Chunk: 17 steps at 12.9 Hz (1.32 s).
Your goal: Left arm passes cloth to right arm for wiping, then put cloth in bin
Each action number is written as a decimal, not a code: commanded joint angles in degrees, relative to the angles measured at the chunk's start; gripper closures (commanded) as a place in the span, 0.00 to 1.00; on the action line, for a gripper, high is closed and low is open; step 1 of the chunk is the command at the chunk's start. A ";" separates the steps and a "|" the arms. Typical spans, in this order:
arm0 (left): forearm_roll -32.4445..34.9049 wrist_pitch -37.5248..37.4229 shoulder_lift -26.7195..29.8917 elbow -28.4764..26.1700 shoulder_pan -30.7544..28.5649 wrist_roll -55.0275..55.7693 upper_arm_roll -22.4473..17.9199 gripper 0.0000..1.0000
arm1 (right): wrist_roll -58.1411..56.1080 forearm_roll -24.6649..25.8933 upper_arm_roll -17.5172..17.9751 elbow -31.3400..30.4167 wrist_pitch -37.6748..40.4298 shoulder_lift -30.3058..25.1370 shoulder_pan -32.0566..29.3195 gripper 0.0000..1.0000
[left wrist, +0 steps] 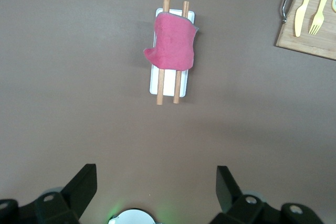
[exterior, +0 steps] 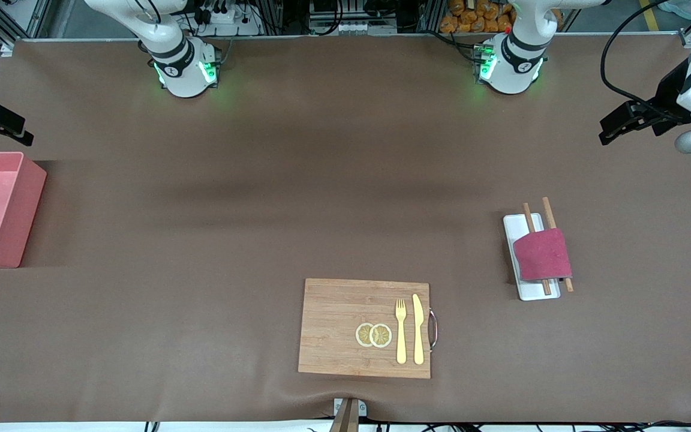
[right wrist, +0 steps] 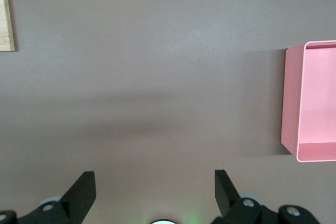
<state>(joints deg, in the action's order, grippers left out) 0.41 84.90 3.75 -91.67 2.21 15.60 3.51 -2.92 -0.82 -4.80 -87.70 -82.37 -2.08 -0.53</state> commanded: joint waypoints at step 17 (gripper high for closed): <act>2.14 -1.58 -1.55 1.41 0.51 -0.92 -0.34 0.00 | 0.99 0.21 0.05 -0.02 0.28 -0.29 0.35 0.00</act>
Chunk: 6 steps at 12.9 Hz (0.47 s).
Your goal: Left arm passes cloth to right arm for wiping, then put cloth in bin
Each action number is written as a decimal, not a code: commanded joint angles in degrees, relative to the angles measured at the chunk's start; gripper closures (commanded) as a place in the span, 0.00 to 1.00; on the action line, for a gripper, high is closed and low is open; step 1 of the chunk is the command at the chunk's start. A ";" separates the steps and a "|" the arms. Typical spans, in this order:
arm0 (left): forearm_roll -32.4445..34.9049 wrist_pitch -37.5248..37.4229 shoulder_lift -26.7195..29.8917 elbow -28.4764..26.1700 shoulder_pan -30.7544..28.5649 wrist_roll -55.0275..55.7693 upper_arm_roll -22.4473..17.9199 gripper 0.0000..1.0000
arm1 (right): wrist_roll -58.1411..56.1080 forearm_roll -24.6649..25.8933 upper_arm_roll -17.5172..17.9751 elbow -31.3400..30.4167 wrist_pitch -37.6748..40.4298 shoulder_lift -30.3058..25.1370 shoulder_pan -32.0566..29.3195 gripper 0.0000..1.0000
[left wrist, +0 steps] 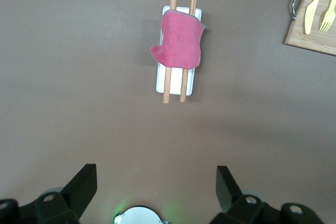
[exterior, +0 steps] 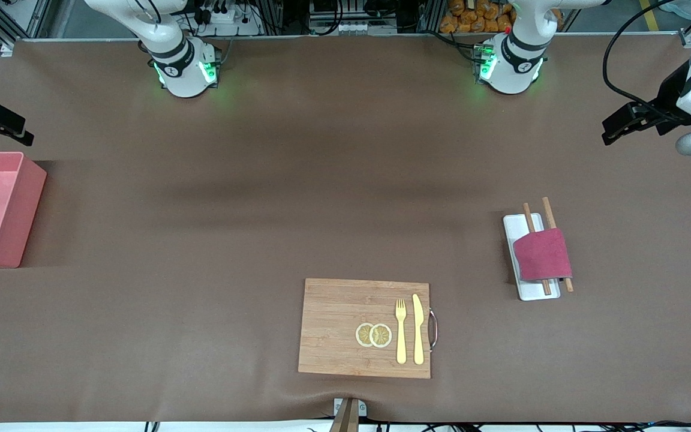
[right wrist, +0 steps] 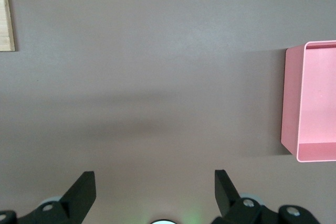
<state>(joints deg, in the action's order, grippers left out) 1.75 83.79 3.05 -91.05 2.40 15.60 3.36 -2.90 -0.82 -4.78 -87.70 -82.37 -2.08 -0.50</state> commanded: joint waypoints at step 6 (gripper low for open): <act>0.88 -0.03 -1.03 0.34 0.15 -1.01 -0.19 0.00 | 0.97 0.21 0.04 -0.02 0.28 -0.29 0.33 0.00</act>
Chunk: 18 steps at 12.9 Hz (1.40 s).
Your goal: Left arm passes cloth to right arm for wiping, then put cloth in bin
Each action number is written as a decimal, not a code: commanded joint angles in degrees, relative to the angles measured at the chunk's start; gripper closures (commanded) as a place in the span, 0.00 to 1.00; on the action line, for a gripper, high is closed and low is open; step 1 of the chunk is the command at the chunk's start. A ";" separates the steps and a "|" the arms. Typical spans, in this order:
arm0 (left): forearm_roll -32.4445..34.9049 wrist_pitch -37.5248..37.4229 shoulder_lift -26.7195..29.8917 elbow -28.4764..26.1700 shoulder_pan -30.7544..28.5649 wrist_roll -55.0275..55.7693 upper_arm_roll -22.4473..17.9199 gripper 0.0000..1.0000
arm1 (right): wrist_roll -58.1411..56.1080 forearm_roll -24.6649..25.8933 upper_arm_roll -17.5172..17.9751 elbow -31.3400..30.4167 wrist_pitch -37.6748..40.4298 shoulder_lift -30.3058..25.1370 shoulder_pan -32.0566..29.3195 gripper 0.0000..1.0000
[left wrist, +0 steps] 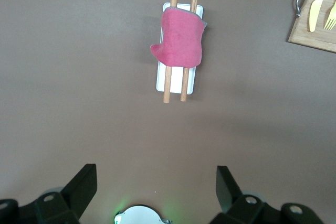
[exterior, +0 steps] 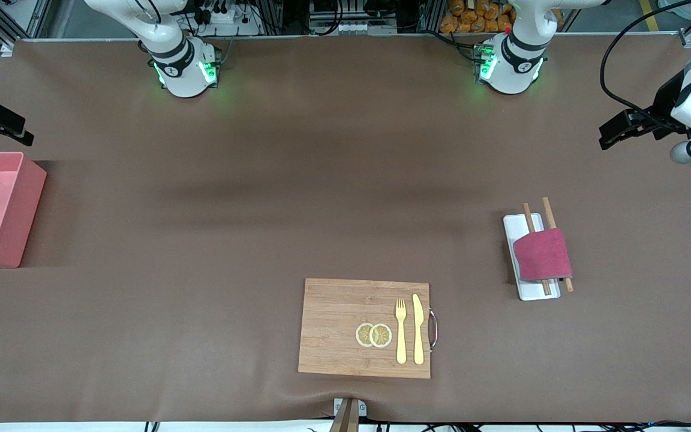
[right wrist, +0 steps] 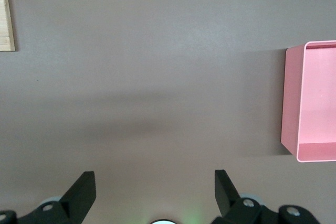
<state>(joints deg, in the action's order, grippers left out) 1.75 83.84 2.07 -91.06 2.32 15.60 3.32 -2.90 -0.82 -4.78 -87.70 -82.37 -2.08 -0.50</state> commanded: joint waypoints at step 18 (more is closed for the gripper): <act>1.23 27.59 -12.08 -11.95 -0.56 -1.97 -0.33 0.00 | 0.26 1.35 -0.05 3.05 -0.33 8.75 3.31 0.00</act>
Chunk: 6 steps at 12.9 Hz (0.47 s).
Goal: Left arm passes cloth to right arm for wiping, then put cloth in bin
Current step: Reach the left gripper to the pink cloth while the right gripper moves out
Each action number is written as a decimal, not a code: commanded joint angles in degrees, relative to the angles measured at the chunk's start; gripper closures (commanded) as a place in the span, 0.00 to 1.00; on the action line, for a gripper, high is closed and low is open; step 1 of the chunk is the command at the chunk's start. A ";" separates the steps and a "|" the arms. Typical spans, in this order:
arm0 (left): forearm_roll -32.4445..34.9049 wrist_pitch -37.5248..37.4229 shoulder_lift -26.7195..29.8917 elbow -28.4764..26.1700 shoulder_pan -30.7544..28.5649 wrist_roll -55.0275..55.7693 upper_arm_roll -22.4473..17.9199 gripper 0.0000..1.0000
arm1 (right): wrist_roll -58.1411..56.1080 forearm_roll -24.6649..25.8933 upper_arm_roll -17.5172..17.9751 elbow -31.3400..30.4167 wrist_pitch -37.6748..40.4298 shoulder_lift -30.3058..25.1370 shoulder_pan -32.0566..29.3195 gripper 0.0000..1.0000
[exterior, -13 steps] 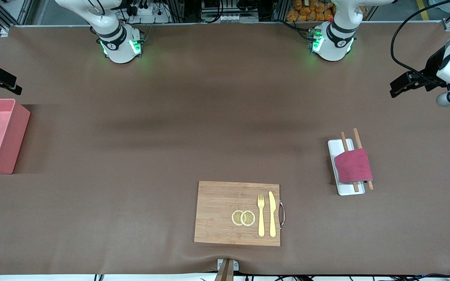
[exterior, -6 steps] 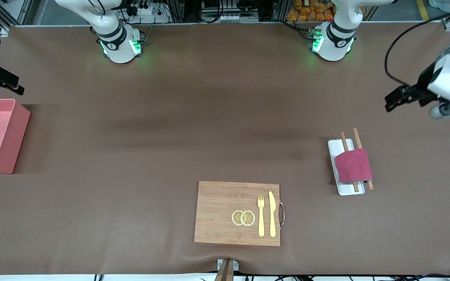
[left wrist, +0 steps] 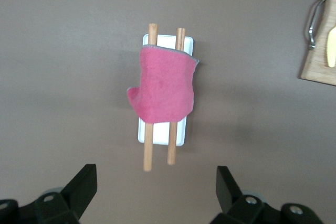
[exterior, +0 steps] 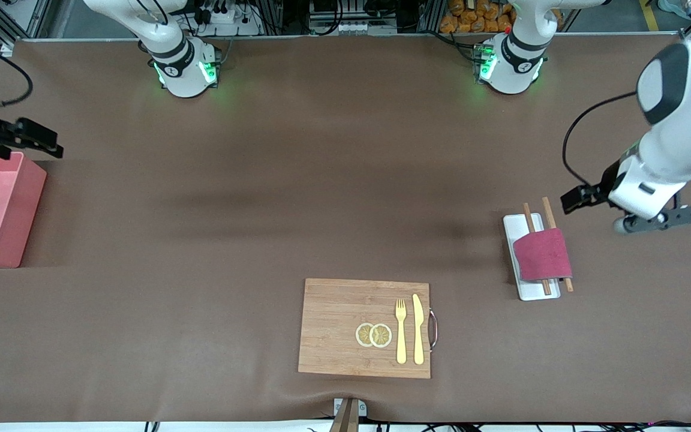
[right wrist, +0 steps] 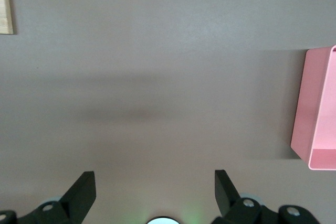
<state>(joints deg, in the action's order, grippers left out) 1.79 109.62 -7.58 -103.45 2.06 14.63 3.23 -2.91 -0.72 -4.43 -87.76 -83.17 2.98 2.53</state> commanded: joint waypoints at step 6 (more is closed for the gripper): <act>1.20 8.41 -10.95 0.62 -2.76 -1.01 -0.24 0.00 | 0.53 0.11 -0.41 3.47 -8.12 10.64 0.11 0.00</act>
<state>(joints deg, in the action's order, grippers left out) 1.88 116.63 -16.56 -103.53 -0.14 14.45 2.85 -2.88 -0.73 -4.55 -86.57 -89.68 12.02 2.75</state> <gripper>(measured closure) 0.000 0.000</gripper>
